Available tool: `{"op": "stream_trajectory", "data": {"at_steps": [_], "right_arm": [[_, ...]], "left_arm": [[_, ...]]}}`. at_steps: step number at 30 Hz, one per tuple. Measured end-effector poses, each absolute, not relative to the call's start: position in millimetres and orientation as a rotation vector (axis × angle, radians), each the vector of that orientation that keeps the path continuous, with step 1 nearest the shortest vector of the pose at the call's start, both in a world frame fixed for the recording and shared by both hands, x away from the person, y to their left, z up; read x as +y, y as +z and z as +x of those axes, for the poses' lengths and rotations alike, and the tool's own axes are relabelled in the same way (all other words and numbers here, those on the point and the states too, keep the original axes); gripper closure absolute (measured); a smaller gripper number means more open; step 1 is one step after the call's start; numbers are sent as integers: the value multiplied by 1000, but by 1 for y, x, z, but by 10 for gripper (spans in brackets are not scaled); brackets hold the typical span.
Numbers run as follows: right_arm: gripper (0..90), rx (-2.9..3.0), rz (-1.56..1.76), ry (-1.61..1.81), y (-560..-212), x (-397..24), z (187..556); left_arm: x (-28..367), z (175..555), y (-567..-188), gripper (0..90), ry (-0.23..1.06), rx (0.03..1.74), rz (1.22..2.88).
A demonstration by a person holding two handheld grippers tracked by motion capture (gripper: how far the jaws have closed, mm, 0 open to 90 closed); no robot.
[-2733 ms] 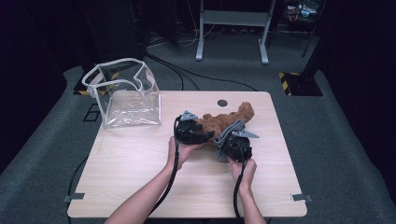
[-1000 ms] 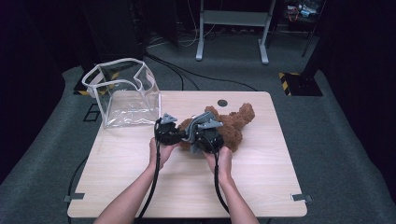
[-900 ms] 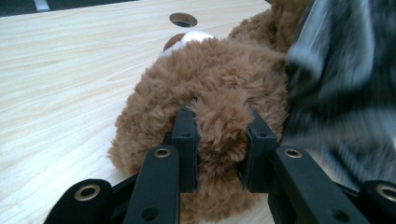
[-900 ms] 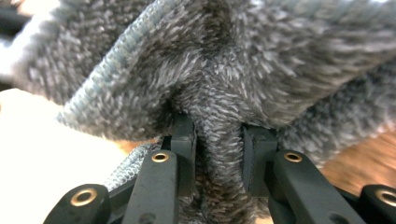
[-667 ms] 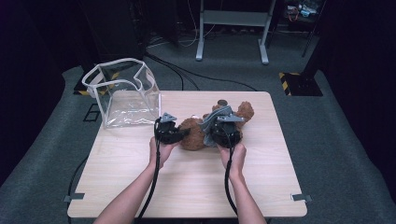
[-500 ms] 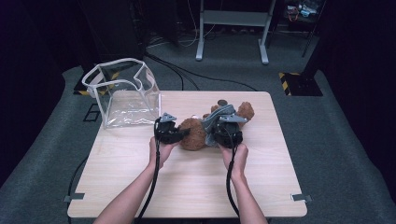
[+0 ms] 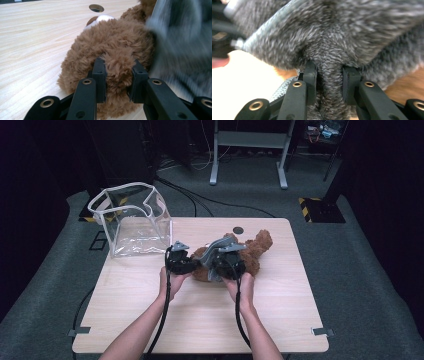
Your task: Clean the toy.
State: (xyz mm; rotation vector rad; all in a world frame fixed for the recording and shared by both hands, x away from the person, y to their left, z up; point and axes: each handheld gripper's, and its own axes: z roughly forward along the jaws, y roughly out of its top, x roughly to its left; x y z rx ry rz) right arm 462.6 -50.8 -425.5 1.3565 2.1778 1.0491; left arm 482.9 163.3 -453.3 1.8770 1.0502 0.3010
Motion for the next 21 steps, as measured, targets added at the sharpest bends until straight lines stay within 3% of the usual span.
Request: {"op": "stream_trajectory", "data": {"at_steps": [7,15,21], "right_arm": [[701,2075,1423,1059,-416,-73,461],[697,2258,1285,1086,-442,-33,430],[698,2286,1330,1085,-466,-15,440]], "left_arm": [[163,485,-453,716,294,1061,1868],[163,487,-453,716,282,1076,1866],[165,487,-454,716,273,1074,1870]]}}
